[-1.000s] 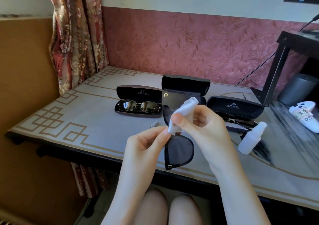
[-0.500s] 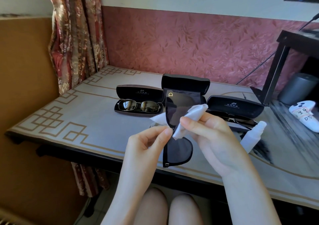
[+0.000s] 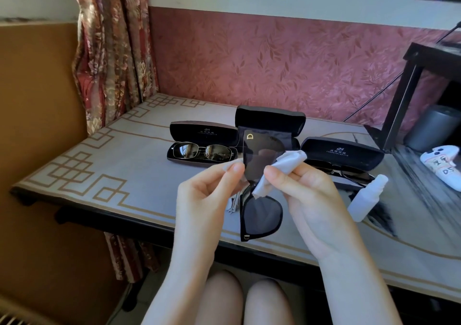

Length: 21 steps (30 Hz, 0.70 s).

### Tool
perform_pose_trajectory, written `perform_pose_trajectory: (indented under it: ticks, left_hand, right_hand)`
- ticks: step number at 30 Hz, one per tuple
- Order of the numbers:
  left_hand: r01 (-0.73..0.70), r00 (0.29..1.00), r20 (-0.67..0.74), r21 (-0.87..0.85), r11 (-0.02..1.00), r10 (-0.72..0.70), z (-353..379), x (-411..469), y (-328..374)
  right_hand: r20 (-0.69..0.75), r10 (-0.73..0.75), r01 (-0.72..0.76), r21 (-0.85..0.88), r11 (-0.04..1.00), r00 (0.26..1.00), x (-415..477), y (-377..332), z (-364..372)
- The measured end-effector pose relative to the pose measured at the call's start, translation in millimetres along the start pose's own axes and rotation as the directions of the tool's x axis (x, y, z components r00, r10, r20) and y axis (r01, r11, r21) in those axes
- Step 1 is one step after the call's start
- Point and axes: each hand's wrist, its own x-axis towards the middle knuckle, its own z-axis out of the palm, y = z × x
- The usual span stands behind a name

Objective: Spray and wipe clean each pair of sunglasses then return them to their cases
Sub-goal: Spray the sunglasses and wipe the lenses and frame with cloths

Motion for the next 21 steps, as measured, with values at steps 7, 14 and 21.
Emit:
perform_pose_trajectory:
  ticks: [7,14,21]
  left_hand:
    - [-0.025,0.998,-0.055,-0.057,0.998,0.022,4.5,-4.0,3.7]
    - [-0.012,0.993,-0.12,-0.136,0.991,-0.005,7.5,-5.2,3.8]
    - [-0.014,0.996,-0.087,-0.169,0.985,-0.001,6.0,-4.9,4.2]
  right_hand:
    - [-0.124,-0.028,0.027,-0.011,1.0,0.992,0.6,7.5,-0.6]
    - [-0.142,-0.043,0.04,-0.023,0.999,0.989,2.0,5.7,-1.7]
    - [-0.156,0.021,-0.02,0.008,1.0,0.988,1.1,5.1,-6.0]
